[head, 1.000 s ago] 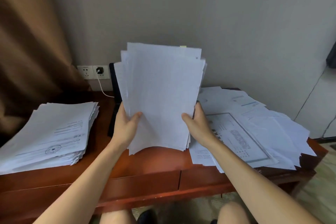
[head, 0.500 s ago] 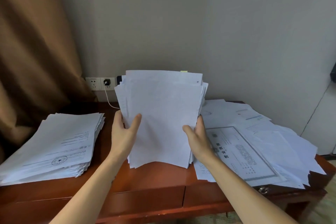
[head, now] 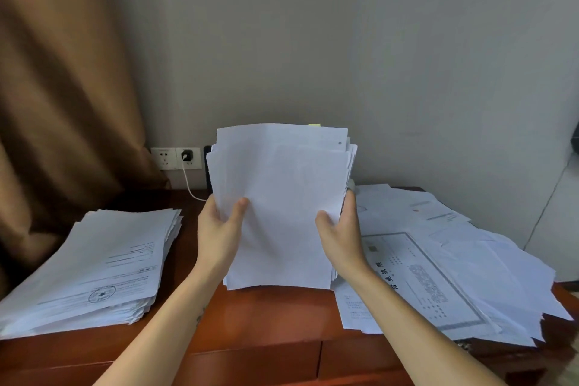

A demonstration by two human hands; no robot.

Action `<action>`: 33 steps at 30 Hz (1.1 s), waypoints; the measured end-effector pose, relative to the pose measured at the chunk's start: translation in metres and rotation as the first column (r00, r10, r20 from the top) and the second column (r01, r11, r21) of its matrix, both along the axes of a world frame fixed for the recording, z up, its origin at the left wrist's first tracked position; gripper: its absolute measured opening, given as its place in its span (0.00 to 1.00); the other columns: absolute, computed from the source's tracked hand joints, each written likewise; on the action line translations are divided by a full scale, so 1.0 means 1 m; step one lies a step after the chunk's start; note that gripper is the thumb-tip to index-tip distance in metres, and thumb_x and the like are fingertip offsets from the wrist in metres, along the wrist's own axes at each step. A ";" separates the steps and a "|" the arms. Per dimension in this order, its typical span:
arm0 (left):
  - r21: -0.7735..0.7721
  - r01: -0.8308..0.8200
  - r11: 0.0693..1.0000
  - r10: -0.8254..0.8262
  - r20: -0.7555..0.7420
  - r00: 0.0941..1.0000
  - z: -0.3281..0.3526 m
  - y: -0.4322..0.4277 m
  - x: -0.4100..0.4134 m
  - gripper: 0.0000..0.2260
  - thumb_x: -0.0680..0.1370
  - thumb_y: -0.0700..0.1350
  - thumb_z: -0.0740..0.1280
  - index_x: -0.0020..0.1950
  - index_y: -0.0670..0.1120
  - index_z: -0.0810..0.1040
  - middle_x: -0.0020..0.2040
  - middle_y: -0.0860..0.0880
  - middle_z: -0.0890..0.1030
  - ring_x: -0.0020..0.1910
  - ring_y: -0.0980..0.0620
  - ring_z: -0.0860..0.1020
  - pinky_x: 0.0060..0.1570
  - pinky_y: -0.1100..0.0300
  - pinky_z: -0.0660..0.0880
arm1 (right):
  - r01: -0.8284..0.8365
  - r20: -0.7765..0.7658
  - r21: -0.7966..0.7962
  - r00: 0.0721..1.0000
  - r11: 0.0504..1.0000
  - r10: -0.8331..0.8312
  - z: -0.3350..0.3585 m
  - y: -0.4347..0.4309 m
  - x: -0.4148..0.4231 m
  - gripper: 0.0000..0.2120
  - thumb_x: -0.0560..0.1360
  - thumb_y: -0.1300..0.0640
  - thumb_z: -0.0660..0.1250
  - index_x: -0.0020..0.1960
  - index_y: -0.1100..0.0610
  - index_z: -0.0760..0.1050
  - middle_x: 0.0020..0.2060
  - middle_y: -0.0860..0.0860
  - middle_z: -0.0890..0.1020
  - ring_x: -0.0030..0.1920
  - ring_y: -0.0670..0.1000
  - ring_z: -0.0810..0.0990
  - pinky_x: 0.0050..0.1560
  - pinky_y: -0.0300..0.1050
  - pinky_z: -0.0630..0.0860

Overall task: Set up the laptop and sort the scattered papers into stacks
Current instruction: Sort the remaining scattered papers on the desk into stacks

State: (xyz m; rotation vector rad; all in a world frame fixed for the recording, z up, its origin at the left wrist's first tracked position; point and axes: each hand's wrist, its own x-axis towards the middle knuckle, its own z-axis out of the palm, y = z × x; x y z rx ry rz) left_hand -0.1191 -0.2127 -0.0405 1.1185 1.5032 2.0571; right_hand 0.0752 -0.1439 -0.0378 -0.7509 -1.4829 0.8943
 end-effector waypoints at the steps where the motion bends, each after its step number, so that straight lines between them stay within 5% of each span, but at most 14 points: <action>1: -0.022 -0.003 1.000 0.003 -0.010 1.000 -0.001 -0.001 0.000 0.16 0.80 0.51 0.73 0.66 0.56 0.74 0.59 0.56 0.82 0.58 0.54 0.82 0.55 0.52 0.80 | -0.008 0.016 -0.008 1.000 1.000 0.008 -0.002 -0.001 0.002 0.18 0.78 0.67 0.62 0.64 0.51 0.69 0.53 0.41 0.82 0.51 0.42 0.82 0.46 0.33 0.76; 5: -0.082 -0.030 0.996 0.027 -0.036 0.999 -0.008 -0.005 -0.003 0.22 0.79 0.54 0.73 0.70 0.51 0.71 0.61 0.56 0.79 0.58 0.56 0.80 0.53 0.56 0.79 | -0.049 0.102 -0.088 0.993 0.995 0.058 -0.019 0.000 0.009 0.19 0.79 0.61 0.65 0.66 0.46 0.67 0.56 0.43 0.81 0.54 0.43 0.81 0.54 0.42 0.78; 11: -0.085 -0.018 0.996 0.011 -0.075 0.997 0.003 0.000 -0.008 0.08 0.81 0.51 0.71 0.59 0.55 0.75 0.55 0.57 0.81 0.55 0.56 0.81 0.50 0.57 0.79 | -0.047 0.100 -0.092 0.993 0.995 0.056 -0.014 0.008 0.007 0.15 0.79 0.61 0.67 0.63 0.50 0.73 0.54 0.43 0.84 0.54 0.42 0.83 0.54 0.42 0.79; 18: -0.122 -0.046 0.991 0.024 -0.177 0.984 0.009 0.001 -0.005 0.17 0.81 0.48 0.72 0.66 0.52 0.70 0.56 0.61 0.77 0.58 0.54 0.79 0.53 0.57 0.78 | -0.029 0.063 -0.118 0.997 0.993 0.037 -0.022 0.009 0.009 0.15 0.78 0.61 0.67 0.63 0.50 0.74 0.53 0.44 0.85 0.53 0.44 0.84 0.51 0.41 0.79; 22: 0.017 -0.117 0.993 0.115 -0.356 0.927 0.036 0.003 -0.003 0.36 0.79 0.44 0.75 0.81 0.48 0.58 0.66 0.74 0.67 0.67 0.65 0.71 0.66 0.63 0.70 | -0.064 0.063 -0.135 0.995 0.989 0.073 -0.019 0.011 0.012 0.15 0.78 0.62 0.67 0.63 0.51 0.74 0.53 0.45 0.85 0.53 0.44 0.84 0.51 0.40 0.80; 24: 0.174 -0.184 0.967 0.251 -0.565 0.786 0.053 0.005 -0.002 0.39 0.78 0.44 0.75 0.83 0.47 0.56 0.76 0.67 0.62 0.77 0.60 0.64 0.76 0.59 0.63 | -0.083 0.066 -0.144 0.993 0.986 0.093 -0.018 0.011 0.014 0.15 0.79 0.62 0.67 0.64 0.51 0.74 0.54 0.44 0.85 0.53 0.43 0.84 0.49 0.37 0.79; 26: 0.310 -0.227 0.923 0.383 -0.778 0.498 0.070 0.009 0.001 0.36 0.79 0.47 0.72 0.83 0.47 0.60 0.82 0.50 0.61 0.81 0.45 0.60 0.78 0.47 0.58 | -0.099 0.066 -0.145 0.992 0.985 0.109 -0.018 0.011 0.016 0.15 0.79 0.62 0.67 0.64 0.51 0.74 0.54 0.45 0.85 0.54 0.43 0.83 0.49 0.35 0.79; 28: 0.356 -0.231 0.906 0.410 -0.872 0.266 0.083 0.013 0.011 0.31 0.79 0.52 0.68 0.81 0.48 0.65 0.81 0.45 0.63 0.81 0.41 0.60 0.78 0.40 0.53 | -0.120 0.055 -0.138 0.990 0.983 0.129 -0.017 0.011 0.017 0.16 0.79 0.63 0.67 0.65 0.52 0.73 0.55 0.45 0.85 0.55 0.43 0.83 0.51 0.34 0.79; 30: 0.348 -0.211 0.913 0.380 -0.916 0.133 0.086 0.017 0.022 0.29 0.79 0.55 0.65 0.79 0.47 0.68 0.78 0.46 0.69 0.79 0.41 0.64 0.77 0.36 0.51 | -0.146 0.036 -0.146 0.988 0.979 0.152 -0.016 0.010 0.018 0.17 0.79 0.65 0.67 0.66 0.52 0.73 0.55 0.45 0.85 0.56 0.43 0.83 0.52 0.36 0.79; 33: 0.355 -0.190 0.915 0.370 -0.928 0.048 0.081 0.022 0.029 0.26 0.80 0.55 0.65 0.76 0.46 0.72 0.68 0.48 0.77 0.69 0.42 0.74 0.77 0.37 0.52 | -0.182 0.028 -0.143 0.982 0.973 0.187 -0.015 0.010 0.019 0.20 0.78 0.67 0.67 0.67 0.52 0.72 0.57 0.46 0.84 0.58 0.46 0.83 0.58 0.44 0.79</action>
